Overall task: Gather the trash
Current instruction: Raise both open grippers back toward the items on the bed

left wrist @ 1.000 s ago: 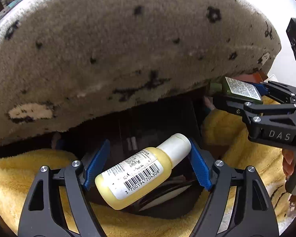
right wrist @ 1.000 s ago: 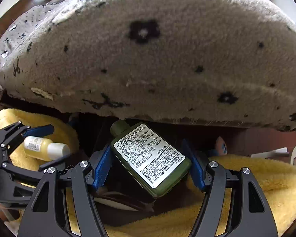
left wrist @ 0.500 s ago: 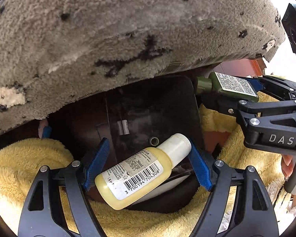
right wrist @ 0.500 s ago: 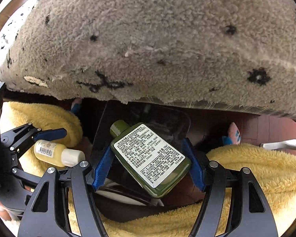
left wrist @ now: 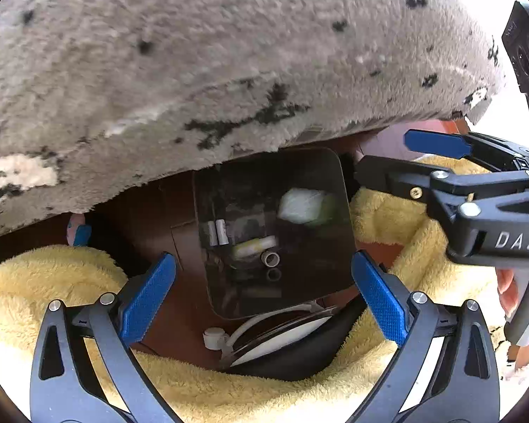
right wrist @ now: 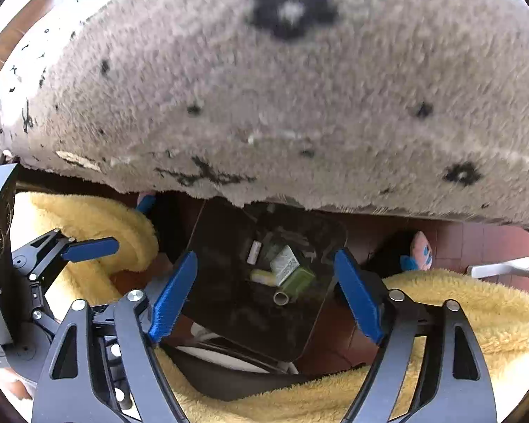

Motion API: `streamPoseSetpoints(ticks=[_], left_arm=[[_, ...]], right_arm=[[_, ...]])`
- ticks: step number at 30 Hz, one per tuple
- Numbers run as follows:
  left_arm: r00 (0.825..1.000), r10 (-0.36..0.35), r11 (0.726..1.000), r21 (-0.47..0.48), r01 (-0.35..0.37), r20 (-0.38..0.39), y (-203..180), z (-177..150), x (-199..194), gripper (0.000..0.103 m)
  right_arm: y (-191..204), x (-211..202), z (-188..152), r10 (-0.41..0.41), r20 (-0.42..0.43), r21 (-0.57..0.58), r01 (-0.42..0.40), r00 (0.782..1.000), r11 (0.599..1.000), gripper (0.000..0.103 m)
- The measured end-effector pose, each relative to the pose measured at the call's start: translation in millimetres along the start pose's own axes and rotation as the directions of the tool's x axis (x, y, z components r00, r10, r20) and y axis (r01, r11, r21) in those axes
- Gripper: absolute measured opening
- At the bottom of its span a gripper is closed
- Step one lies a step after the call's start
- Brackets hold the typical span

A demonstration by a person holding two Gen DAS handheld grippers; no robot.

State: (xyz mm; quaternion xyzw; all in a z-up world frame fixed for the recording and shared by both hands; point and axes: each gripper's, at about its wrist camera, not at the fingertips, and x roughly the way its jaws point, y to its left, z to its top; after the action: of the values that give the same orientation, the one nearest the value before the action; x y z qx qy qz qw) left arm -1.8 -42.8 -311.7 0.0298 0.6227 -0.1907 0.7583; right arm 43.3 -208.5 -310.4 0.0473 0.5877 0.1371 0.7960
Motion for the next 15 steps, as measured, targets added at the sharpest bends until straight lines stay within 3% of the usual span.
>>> streamPoseSetpoints(ticks=[8, 15], left_arm=[[0.994, 0.03, 1.0, -0.01, -0.029, 0.102, 4, 2, -41, 0.095], [0.973, 0.057, 0.998, -0.018, -0.054, 0.226, 7, 9, -84, 0.095]], right_arm=[[-1, -40, 6, -0.057, 0.107, -0.004, 0.058, 0.993, 0.998, 0.094], [2, -83, 15, -0.08, 0.218, -0.026, 0.087, 0.973, 0.996, 0.094]])
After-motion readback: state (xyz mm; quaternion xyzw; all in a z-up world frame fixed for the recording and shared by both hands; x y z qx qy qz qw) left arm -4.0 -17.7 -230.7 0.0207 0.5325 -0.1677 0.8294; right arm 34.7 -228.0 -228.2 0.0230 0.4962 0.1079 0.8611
